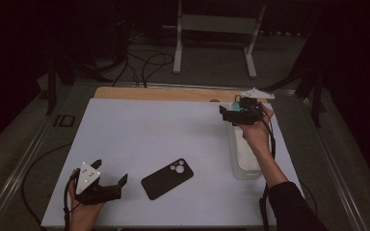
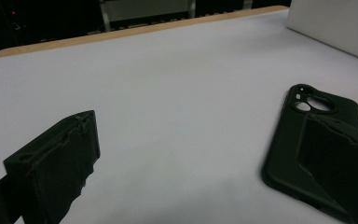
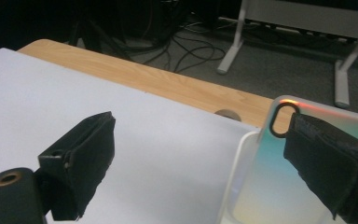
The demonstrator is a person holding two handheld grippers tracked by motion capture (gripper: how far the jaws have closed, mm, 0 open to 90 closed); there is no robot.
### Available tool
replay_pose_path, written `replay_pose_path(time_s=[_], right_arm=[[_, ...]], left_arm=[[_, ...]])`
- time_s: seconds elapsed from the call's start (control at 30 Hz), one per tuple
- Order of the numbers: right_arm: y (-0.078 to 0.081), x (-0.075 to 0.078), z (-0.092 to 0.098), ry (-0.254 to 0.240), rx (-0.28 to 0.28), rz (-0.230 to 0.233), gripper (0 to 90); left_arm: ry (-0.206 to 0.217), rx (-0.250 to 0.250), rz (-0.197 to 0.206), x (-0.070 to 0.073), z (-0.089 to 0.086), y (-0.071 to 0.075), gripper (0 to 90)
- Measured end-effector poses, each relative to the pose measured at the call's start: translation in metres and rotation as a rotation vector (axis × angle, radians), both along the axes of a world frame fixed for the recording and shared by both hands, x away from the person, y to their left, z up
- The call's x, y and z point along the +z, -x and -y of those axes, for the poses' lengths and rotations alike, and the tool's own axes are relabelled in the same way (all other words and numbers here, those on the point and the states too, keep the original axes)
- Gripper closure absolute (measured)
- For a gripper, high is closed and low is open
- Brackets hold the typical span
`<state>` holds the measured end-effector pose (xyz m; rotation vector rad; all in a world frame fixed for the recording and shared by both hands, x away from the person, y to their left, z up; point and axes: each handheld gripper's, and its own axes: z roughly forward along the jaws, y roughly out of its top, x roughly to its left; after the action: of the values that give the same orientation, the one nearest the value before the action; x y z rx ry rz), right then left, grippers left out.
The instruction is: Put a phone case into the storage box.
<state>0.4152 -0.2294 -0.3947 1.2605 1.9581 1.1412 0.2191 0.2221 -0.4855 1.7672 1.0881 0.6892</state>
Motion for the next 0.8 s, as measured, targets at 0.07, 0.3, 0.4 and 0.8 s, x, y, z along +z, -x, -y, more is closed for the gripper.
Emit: replay_pose_path(time_s=[0.07, 0.3, 0.4, 0.8], right_arm=[[0.005, -0.001, -0.002, -0.005, 0.014, -0.002, 8.6], [0.018, -0.003, -0.007, -0.006, 0.059, 0.002, 8.6], [0.024, -0.002, -0.009, -0.008, 0.072, 0.001, 8.6], [0.072, -0.008, 0.001, -0.065, 0.117, 0.03, 8.6]], left_arm=[[-0.007, -0.003, -0.002, 0.0, 0.001, 0.0, 0.0], [-0.007, -0.004, -0.002, -0.001, 0.002, 0.0, 0.0], [-0.005, -0.004, -0.001, 0.0, 0.002, -0.001, 0.0], [-0.008, -0.01, 0.001, 0.0, 0.004, -0.001, 0.0]])
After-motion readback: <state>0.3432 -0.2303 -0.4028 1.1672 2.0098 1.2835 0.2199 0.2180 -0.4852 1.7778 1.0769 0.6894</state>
